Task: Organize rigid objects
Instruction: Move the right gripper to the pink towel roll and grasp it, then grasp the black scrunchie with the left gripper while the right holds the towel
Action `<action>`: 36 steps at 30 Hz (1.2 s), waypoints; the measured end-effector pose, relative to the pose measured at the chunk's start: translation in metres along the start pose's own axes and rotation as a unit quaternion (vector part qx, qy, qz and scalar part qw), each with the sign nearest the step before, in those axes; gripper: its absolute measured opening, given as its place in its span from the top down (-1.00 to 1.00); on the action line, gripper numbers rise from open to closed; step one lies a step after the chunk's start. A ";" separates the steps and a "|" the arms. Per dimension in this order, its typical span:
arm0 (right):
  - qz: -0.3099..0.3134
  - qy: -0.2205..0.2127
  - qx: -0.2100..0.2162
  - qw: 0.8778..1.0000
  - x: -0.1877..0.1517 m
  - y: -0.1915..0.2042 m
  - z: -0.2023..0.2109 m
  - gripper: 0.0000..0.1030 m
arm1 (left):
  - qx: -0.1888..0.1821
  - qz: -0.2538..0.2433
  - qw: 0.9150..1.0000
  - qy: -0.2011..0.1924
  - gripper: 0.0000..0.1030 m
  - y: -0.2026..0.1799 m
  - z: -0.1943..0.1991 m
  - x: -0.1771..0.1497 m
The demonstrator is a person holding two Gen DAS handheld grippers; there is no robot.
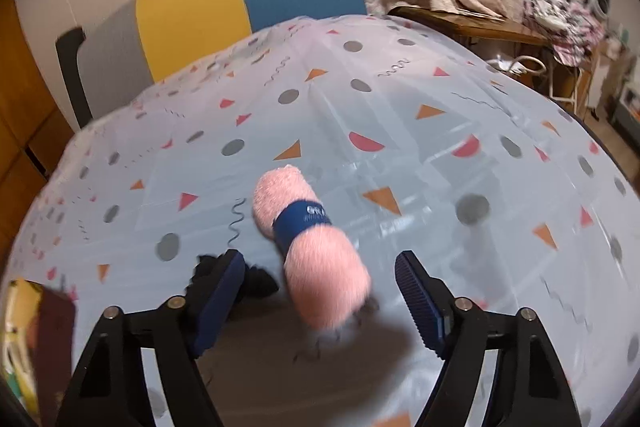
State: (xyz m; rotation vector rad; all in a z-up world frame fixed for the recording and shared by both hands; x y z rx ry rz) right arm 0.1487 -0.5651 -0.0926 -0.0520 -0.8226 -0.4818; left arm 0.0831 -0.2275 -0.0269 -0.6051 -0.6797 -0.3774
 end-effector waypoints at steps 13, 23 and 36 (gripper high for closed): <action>0.013 0.037 0.016 0.999 -0.009 0.000 -0.045 0.24 | -0.011 -0.015 0.999 0.035 -0.59 -0.027 -0.036 0.002; -0.023 0.011 0.027 0.999 -0.031 -0.030 0.015 0.29 | -0.001 -0.040 0.998 0.043 -0.60 -0.052 -0.087 0.032; -0.038 -0.012 0.005 0.999 -0.078 -0.047 0.036 0.29 | 0.018 -0.064 0.994 0.086 -0.61 -0.080 -0.191 0.053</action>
Point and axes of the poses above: each gripper's, at about its wrist camera, not at the fingertips, and z roughly against the way its jaws point, y to its left, x to its top, the point moved 4 cm from there along -z, roughly the way its jaws point, and after that the axes turned 8 degrees about -y, right-handed, at the moved point
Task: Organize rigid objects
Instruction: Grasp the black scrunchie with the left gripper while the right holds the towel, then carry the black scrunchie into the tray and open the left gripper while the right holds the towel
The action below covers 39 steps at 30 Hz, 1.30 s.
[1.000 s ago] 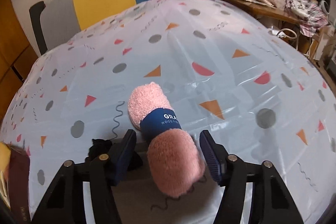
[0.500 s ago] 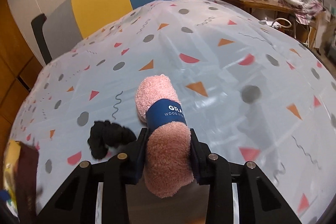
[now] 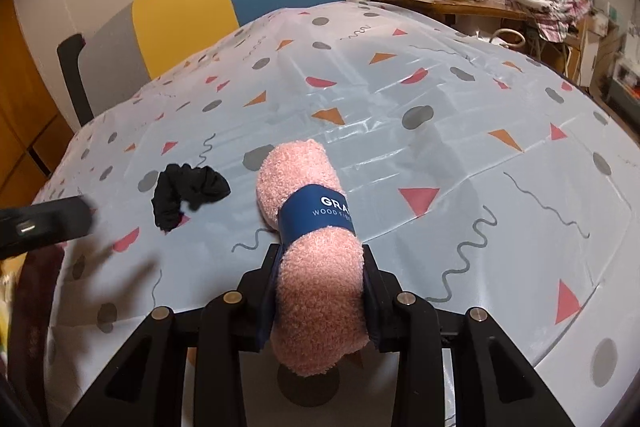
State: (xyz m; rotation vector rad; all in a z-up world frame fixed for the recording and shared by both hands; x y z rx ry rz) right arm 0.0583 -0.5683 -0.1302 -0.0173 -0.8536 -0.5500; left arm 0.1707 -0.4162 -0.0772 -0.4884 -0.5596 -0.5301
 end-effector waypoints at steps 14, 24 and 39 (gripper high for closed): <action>-0.016 -0.014 0.009 1.000 -0.003 -0.003 0.000 0.29 | 0.024 -0.032 0.999 -0.006 -0.40 -0.005 -0.067 0.019; -0.019 -0.018 0.010 1.000 -0.004 -0.005 -0.001 0.28 | 0.021 -0.022 1.000 -0.002 0.59 0.002 -0.070 0.002; 0.006 -0.016 -0.013 1.000 -0.005 0.001 -0.002 0.28 | 0.004 0.035 0.999 -0.028 0.59 0.017 -0.007 -0.033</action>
Point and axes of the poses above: each gripper's, at about its wrist camera, not at the fingertips, and z roughly against the way its jaws point, y to its left, x to its top, the point moved 4 cm from there along -z, roughly the way its jaws point, and after that the axes turned 8 degrees about -y, right-handed, at the moved point
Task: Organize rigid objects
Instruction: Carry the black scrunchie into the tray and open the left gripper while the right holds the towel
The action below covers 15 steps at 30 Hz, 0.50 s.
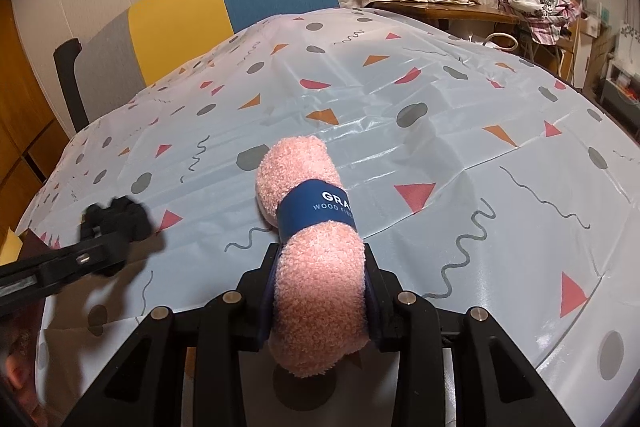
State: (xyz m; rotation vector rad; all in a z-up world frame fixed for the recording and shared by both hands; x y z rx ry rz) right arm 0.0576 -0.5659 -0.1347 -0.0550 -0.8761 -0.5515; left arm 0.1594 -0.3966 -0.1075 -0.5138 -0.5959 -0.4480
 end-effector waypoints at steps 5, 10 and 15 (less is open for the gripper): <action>0.011 0.002 -0.010 1.000 0.000 0.003 -0.001 0.28 | -0.009 0.018 1.000 -0.011 0.60 0.007 0.028 -0.013; 0.017 0.002 -0.015 1.000 0.000 0.004 -0.001 0.28 | -0.018 0.028 0.999 -0.017 0.60 0.010 0.051 -0.025; 0.025 0.003 -0.022 0.999 -0.001 0.006 -0.001 0.28 | -0.028 0.033 0.999 -0.021 0.60 0.012 0.074 -0.040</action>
Point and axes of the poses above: each gripper's, at about its wrist camera, not at the fingertips, and z roughly against the way its jaws point, y to its left, x to its top, the point moved 4 cm from there along -z, roughly the way its jaws point, and after that the axes turned 8 degrees about -y, right-handed, at the moved point
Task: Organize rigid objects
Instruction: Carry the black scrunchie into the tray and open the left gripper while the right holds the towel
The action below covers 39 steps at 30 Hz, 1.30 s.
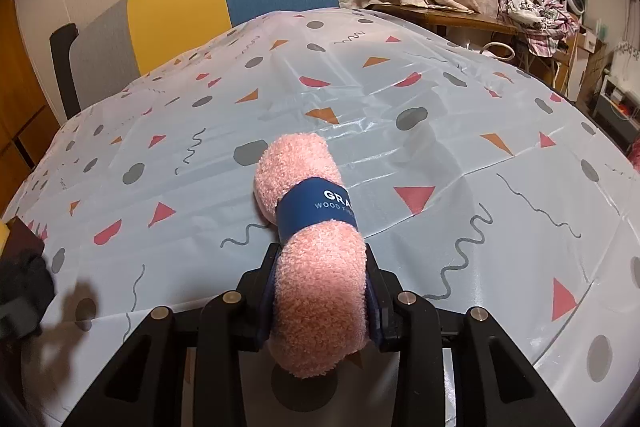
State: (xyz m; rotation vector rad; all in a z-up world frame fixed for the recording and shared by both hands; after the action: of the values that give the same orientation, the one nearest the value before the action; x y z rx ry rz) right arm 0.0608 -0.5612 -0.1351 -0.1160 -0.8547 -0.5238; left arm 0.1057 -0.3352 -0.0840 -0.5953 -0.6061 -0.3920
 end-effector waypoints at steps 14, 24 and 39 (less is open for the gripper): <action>0.013 0.003 -0.011 1.000 0.000 0.003 -0.001 0.28 | -0.009 0.008 1.000 -0.015 0.60 0.026 0.069 -0.028; 0.025 0.005 -0.022 0.999 0.000 0.006 -0.001 0.28 | 0.022 0.041 0.997 -0.060 0.59 0.079 0.138 -0.028; 0.050 0.008 -0.045 0.998 -0.001 0.012 -0.002 0.28 | 0.127 0.138 0.975 -0.117 0.59 0.219 0.194 -0.011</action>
State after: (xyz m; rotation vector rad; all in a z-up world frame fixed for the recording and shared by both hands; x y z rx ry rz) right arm 0.0671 -0.5505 -0.1357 -0.2359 -0.8060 -0.4696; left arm 0.1280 -0.0450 -0.0498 -0.4733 -0.7733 0.0195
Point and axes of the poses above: each gripper's, at about its wrist camera, not at the fingertips, and z roughly against the way its jaws point, y to its left, x to its top, the point moved 4 cm from there along -z, roughly the way its jaws point, and after that the axes turned 8 degrees about -y, right-handed, at the moved point
